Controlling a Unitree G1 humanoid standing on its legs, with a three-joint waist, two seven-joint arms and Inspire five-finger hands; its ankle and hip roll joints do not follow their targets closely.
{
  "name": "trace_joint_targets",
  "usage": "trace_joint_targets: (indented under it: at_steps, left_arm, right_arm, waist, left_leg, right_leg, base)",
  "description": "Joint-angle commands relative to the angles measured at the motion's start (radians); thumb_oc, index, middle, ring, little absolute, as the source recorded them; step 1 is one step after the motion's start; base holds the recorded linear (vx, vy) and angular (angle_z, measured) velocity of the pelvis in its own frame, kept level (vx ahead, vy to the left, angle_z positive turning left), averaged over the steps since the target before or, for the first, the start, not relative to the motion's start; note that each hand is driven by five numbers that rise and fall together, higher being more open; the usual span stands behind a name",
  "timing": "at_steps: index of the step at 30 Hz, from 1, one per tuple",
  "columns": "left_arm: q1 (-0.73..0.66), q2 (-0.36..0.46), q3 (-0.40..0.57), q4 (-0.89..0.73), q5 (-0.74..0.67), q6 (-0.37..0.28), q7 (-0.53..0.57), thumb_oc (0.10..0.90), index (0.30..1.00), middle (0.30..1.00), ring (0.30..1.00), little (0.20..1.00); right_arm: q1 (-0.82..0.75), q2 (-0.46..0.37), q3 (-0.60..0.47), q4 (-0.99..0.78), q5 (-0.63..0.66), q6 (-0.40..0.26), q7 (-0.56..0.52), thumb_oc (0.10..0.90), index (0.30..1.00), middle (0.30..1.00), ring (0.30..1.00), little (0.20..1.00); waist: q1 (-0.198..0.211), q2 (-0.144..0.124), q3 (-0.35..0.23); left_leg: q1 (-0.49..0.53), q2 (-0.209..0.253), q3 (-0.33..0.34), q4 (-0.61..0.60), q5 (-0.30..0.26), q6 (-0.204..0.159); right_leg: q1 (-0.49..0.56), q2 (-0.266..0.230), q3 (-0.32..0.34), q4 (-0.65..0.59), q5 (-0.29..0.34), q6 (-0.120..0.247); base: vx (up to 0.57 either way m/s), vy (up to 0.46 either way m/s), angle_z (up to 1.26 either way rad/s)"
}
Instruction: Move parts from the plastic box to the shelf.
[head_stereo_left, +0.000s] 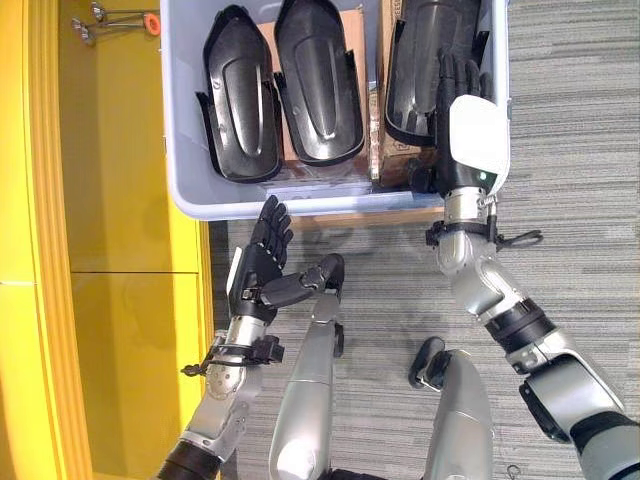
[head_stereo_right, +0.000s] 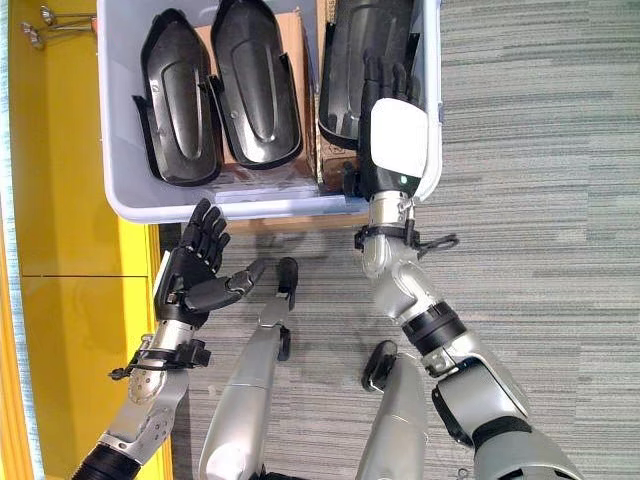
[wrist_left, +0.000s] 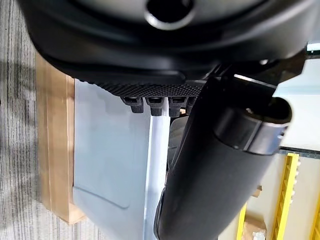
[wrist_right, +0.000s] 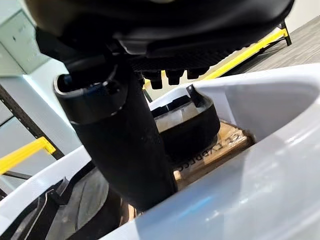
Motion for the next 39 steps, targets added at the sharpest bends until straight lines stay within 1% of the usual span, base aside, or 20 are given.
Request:
trace_joint_targets:
  at_steps: [1, 3, 6, 10, 11, 14, 18, 19, 20, 22, 23, 26, 27, 28, 30, 31, 32, 33, 36, 39]
  left_arm:
    - [-0.044, 0.0, -0.024, -0.098, -0.01, -0.096, -0.01, 0.9, 1.0, 1.0, 1.0, 1.0]
    - [-0.044, 0.005, -0.026, -0.1, -0.017, -0.097, -0.008, 0.9, 1.0, 1.0, 1.0, 1.0]
    - [-0.042, 0.016, -0.032, -0.102, -0.012, -0.095, -0.013, 0.9, 1.0, 1.0, 1.0, 1.0]
    - [-0.039, 0.022, -0.031, -0.108, -0.001, -0.09, -0.016, 0.9, 1.0, 1.0, 1.0, 1.0]
    - [-0.037, 0.026, -0.027, -0.115, 0.001, -0.084, -0.021, 0.9, 1.0, 1.0, 1.0, 1.0]
    - [-0.038, 0.031, -0.028, -0.113, -0.005, -0.082, -0.024, 0.9, 1.0, 1.0, 1.0, 1.0]
    - [-0.046, 0.039, -0.03, -0.103, -0.019, -0.082, -0.045, 0.9, 1.0, 1.0, 1.0, 1.0]
    - [-0.048, 0.041, -0.031, -0.099, -0.018, -0.085, -0.052, 0.9, 1.0, 1.0, 1.0, 1.0]
    - [-0.051, 0.044, -0.032, -0.093, -0.02, -0.09, -0.067, 0.9, 1.0, 1.0, 1.0, 1.0]
    - [-0.054, 0.043, -0.035, -0.086, -0.019, -0.095, -0.072, 0.9, 1.0, 1.0, 1.0, 1.0]
    - [-0.059, 0.044, -0.038, -0.082, -0.02, -0.096, -0.074, 0.9, 1.0, 1.0, 1.0, 1.0]
    - [-0.072, 0.044, -0.046, -0.086, -0.008, -0.09, -0.073, 0.9, 1.0, 1.0, 1.0, 1.0]
    - [-0.077, 0.046, -0.052, -0.094, -0.007, -0.084, -0.064, 0.9, 1.0, 1.0, 1.0, 1.0]
    - [-0.083, 0.043, -0.053, -0.096, -0.004, -0.085, -0.058, 0.9, 1.0, 1.0, 1.0, 1.0]
    - [-0.089, 0.041, -0.058, -0.1, 0.009, -0.086, -0.05, 0.9, 1.0, 1.0, 1.0, 1.0]
    - [-0.094, 0.04, -0.061, -0.1, 0.011, -0.088, -0.043, 0.9, 1.0, 1.0, 1.0, 1.0]
    - [-0.101, 0.036, -0.065, -0.1, 0.012, -0.085, -0.036, 0.9, 1.0, 1.0, 1.0, 1.0]
    - [-0.111, 0.032, -0.067, -0.105, 0.019, -0.074, -0.024, 0.9, 1.0, 1.0, 1.0, 1.0]
    - [-0.126, 0.033, -0.065, -0.105, 0.016, -0.057, -0.03, 0.9, 1.0, 1.0, 1.0, 1.0]
    - [-0.138, 0.028, -0.073, -0.095, 0.017, -0.058, -0.033, 0.9, 1.0, 1.0, 1.0, 1.0]
  right_arm:
    - [-0.121, -0.064, 0.042, 0.047, -0.175, -0.021, -0.043, 0.9, 1.0, 1.0, 1.0, 1.0]
    - [-0.14, -0.081, 0.058, 0.051, -0.238, -0.037, -0.058, 0.9, 1.0, 1.0, 1.0, 1.0]
    - [-0.172, -0.103, 0.082, 0.045, -0.275, -0.039, -0.037, 0.9, 1.0, 1.0, 1.0, 1.0]
    - [-0.195, -0.117, 0.108, 0.041, -0.254, 0.0, -0.003, 0.9, 1.0, 1.0, 1.0, 1.0]
    - [-0.203, -0.125, 0.128, 0.053, -0.253, 0.024, 0.003, 0.9, 1.0, 1.0, 1.0, 1.0]
    - [-0.221, -0.128, 0.152, 0.09, -0.274, 0.042, 0.028, 0.9, 1.0, 1.0, 1.0, 1.0]
    - [-0.262, -0.136, 0.221, 0.218, -0.311, 0.062, 0.075, 0.9, 1.0, 1.0, 1.0, 1.0]
    - [-0.272, -0.134, 0.243, 0.259, -0.281, 0.068, 0.078, 0.9, 1.0, 1.0, 1.0, 1.0]
    - [-0.277, -0.125, 0.27, 0.323, -0.207, 0.079, 0.079, 0.9, 1.0, 1.0, 1.0, 1.0]
    - [-0.271, -0.116, 0.285, 0.375, -0.109, 0.089, 0.05, 0.9, 1.0, 1.0, 1.0, 1.0]
    - [-0.268, -0.104, 0.284, 0.41, -0.069, 0.097, 0.009, 0.9, 1.0, 1.0, 1.0, 1.0]
    - [-0.254, -0.079, 0.248, 0.479, 0.049, 0.109, -0.07, 0.9, 1.0, 1.0, 1.0, 1.0]
    - [-0.245, -0.069, 0.208, 0.524, 0.096, 0.091, -0.09, 0.9, 1.0, 1.0, 1.0, 1.0]
    - [-0.243, -0.061, 0.187, 0.546, 0.112, 0.074, -0.086, 0.9, 1.0, 1.0, 1.0, 1.0]
    - [-0.24, -0.051, 0.177, 0.56, 0.126, 0.075, -0.061, 0.9, 1.0, 1.0, 1.0, 1.0]
    - [-0.236, -0.045, 0.172, 0.566, 0.189, 0.075, -0.055, 0.9, 1.0, 1.0, 1.0, 1.0]
    - [-0.23, -0.037, 0.165, 0.573, 0.235, 0.072, -0.052, 0.798, 0.857, 0.857, 0.857, 0.857]
    - [-0.218, -0.021, 0.14, 0.588, 0.403, 0.058, -0.046, 0.4, 0.3, 0.3, 0.3, 0.3]
    - [-0.196, 0.01, 0.084, 0.647, 0.452, 0.031, 0.012, 0.4, 0.3, 0.3, 0.3, 0.3]
    - [-0.184, 0.014, 0.075, 0.691, 0.447, 0.029, 0.03, 0.4, 0.3, 0.3, 0.3, 0.3]
  waist:
    - [0.037, 0.058, -0.014]
    - [0.041, 0.056, -0.014]
    - [0.049, 0.052, -0.014]
    - [0.056, 0.046, -0.014]
    - [0.062, 0.043, -0.014]
    - [0.068, 0.04, -0.014]
    - [0.084, 0.042, -0.014]
    - [0.089, 0.043, -0.014]
    - [0.096, 0.044, -0.014]
    - [0.101, 0.046, -0.014]
    - [0.103, 0.048, -0.014]
    - [0.105, 0.055, -0.014]
    - [0.105, 0.06, -0.014]
    - [0.104, 0.063, -0.014]
    - [0.104, 0.067, -0.014]
    - [0.103, 0.071, -0.014]
    - [0.101, 0.074, -0.014]
    - [0.099, 0.08, -0.014]
    - [0.097, 0.091, -0.014]
    - [0.096, 0.099, -0.014]
  left_leg:
    - [-0.009, -0.048, 0.05, 0.025, -0.151, 0.025]
    - [-0.02, -0.049, 0.048, 0.03, -0.153, 0.028]
    - [-0.031, -0.051, 0.043, 0.034, -0.154, 0.03]
    - [-0.037, -0.053, 0.04, 0.032, -0.153, 0.03]
    - [-0.042, -0.055, 0.038, 0.033, -0.154, 0.032]
    - [-0.051, -0.057, 0.033, 0.036, -0.155, 0.033]
    - [-0.073, -0.061, 0.022, 0.048, -0.158, 0.037]
    - [-0.081, -0.062, 0.02, 0.052, -0.158, 0.038]
    - [-0.091, -0.065, 0.015, 0.058, -0.16, 0.041]
    - [-0.1, -0.065, 0.013, 0.06, -0.161, 0.043]
    - [-0.106, -0.065, 0.011, 0.062, -0.161, 0.045]
    - [-0.126, -0.067, 0.007, 0.069, -0.161, 0.05]
    - [-0.134, -0.069, 0.005, 0.072, -0.164, 0.052]
    - [-0.14, -0.068, 0.008, 0.071, -0.165, 0.053]
    - [-0.148, -0.069, 0.008, 0.074, -0.167, 0.054]
    - [-0.155, -0.068, 0.011, 0.079, -0.167, 0.054]
    - [-0.162, -0.067, 0.012, 0.084, -0.169, 0.055]
    - [-0.173, -0.068, 0.011, 0.095, -0.172, 0.056]
    - [-0.188, -0.07, 0.014, 0.118, -0.179, 0.056]
    - [-0.191, -0.071, 0.016, 0.124, -0.181, 0.059]
  right_leg:
    - [0.002, 0.076, -0.056, -0.01, 0.059, -0.079]
    - [-0.003, 0.072, -0.06, -0.011, 0.064, -0.076]
    - [-0.009, 0.067, -0.067, -0.015, 0.071, -0.072]
    - [-0.012, 0.065, -0.073, -0.02, 0.076, -0.069]
    - [-0.01, 0.063, -0.078, -0.022, 0.079, -0.069]
    - [-0.013, 0.061, -0.082, -0.022, 0.08, -0.068]
    - [-0.022, 0.053, -0.089, -0.012, 0.08, -0.065]
    - [-0.029, 0.05, -0.092, -0.006, 0.082, -0.065]
    - [-0.034, 0.048, -0.097, 0.0, 0.082, -0.066]
    - [-0.037, 0.048, -0.099, 0.002, 0.082, -0.067]
    - [-0.045, 0.048, -0.099, 0.007, 0.082, -0.067]
    - [-0.068, 0.047, -0.099, 0.02, 0.083, -0.068]
    - [-0.076, 0.046, -0.099, 0.023, 0.083, -0.067]
    - [-0.084, 0.048, -0.099, 0.023, 0.083, -0.068]
    - [-0.094, 0.048, -0.098, 0.027, 0.08, -0.069]
    - [-0.104, 0.048, -0.097, 0.033, 0.078, -0.07]
    - [-0.114, 0.047, -0.093, 0.042, 0.075, -0.072]
    - [-0.129, 0.045, -0.088, 0.058, 0.069, -0.075]
    - [-0.151, 0.04, -0.082, 0.087, 0.057, -0.081]
    - [-0.16, 0.034, -0.083, 0.102, 0.052, -0.083]
  base:
    - [0.0, 0.0, 0.0]
    - [0.0, 0.0, 0.0]
    - [0.0, 0.0, 0.0]
    - [0.01, -0.019, 0.07]
    - [0.01, -0.027, 0.03]
    - [0.0, -0.012, 0.0]
    - [0.01, -0.027, 0.04]
    - [0.02, -0.059, 0.1]
    - [0.01, -0.065, 0.08]
    - [0.01, -0.045, 0.03]
    - [0.0, 0.0, 0.0]
    - [0.0, -0.012, 0.0]
    - [-0.01, -0.037, -0.02]
    - [-0.02, -0.033, -0.01]
    - [0.0, 0.0, 0.0]
    - [0.0, 0.0, 0.0]
    - [0.0, 0.0, 0.0]
    - [-0.02, -0.005, -0.06]
    - [-0.03, -0.019, -0.02]
    - [-0.04, -0.025, 0.04]
